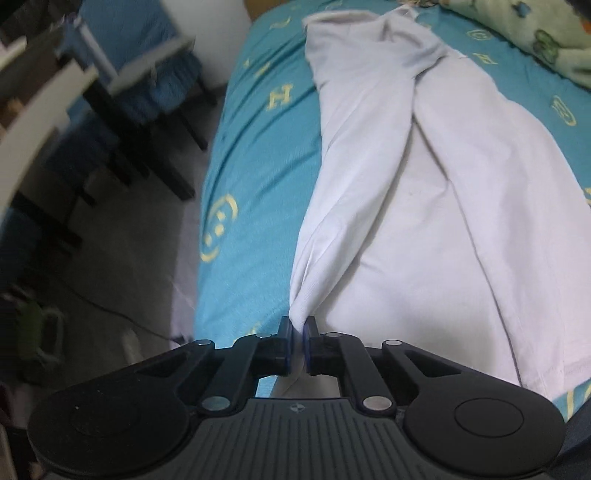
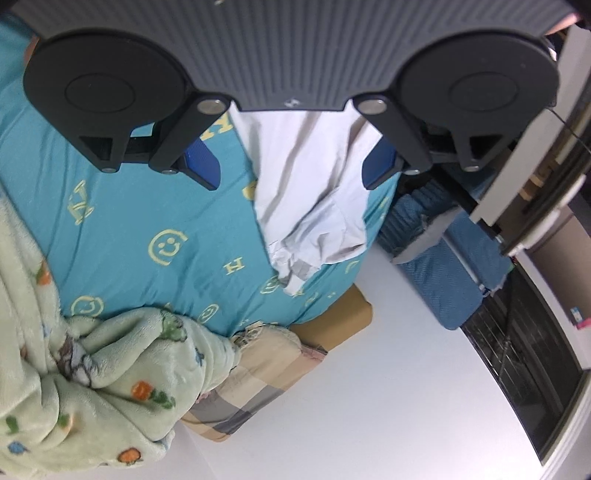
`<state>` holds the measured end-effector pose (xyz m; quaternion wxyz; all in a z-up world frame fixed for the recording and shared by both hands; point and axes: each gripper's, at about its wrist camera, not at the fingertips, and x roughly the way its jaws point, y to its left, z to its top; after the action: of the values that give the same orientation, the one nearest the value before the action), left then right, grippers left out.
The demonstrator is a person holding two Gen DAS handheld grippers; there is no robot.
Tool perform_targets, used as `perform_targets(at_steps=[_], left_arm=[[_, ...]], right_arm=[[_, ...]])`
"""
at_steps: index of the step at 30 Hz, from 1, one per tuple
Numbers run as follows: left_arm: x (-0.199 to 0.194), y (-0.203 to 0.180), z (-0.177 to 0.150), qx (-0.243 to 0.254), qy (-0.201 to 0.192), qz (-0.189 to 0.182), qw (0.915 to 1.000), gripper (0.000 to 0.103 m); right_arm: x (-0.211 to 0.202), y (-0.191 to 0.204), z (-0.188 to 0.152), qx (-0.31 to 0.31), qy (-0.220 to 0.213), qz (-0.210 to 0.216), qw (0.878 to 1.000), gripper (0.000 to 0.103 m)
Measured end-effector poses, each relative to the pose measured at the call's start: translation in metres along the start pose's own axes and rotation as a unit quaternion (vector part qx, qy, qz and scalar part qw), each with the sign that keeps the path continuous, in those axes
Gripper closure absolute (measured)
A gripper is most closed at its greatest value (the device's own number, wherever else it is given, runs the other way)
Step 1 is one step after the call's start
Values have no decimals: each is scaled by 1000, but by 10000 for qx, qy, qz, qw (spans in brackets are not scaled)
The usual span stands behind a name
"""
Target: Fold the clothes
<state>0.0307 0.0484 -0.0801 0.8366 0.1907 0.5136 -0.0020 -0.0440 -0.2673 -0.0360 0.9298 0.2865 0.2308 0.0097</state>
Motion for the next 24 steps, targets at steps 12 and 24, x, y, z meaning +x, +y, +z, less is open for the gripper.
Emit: perform_targets(at_steps=[12,24], left_arm=[[-62,-68,9,-360,-437,-1148,9918,98],[-44,-104,-15,-211,-307,-1459,9886,100]], right_arm=[[2,-13,2,315,114,57,9994,18],[4,-26,0,683,250,42,9973,17]])
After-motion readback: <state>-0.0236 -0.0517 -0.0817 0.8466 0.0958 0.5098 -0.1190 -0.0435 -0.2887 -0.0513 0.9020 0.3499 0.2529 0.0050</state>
